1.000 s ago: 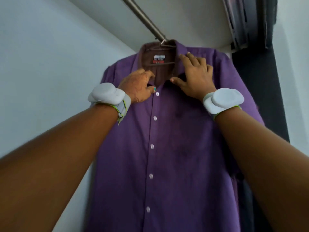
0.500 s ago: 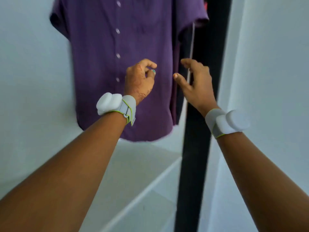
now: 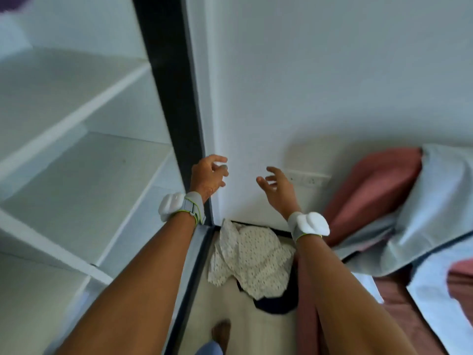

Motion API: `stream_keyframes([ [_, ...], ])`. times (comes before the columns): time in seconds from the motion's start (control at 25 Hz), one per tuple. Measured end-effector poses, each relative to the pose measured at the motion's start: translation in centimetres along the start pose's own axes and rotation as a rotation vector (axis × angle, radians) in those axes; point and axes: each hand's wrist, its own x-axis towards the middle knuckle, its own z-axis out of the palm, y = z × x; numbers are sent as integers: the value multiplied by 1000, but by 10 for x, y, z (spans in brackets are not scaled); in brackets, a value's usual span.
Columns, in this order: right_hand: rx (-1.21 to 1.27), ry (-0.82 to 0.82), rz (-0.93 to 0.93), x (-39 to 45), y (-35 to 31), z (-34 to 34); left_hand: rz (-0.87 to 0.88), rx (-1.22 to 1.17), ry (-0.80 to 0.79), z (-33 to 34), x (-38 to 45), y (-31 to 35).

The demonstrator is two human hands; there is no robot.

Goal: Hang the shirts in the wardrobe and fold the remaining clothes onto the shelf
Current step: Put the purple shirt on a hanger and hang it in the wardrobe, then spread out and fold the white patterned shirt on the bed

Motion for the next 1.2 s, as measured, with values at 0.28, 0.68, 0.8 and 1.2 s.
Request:
stream_keyframes([
  [0.28,-39,-130,517,-6,209,36,-553,33,-175,116,44,-193],
  [0.68,66,-139,1043,23,487,173,-680,301,-412,231,157,-473],
  [0.8,209,-52,1160,42,589,227,-551,487,-477,269,199,-573],
  [1.2,637,380,1171,112,736,318,-616,229,-675,398,251,-723],
])
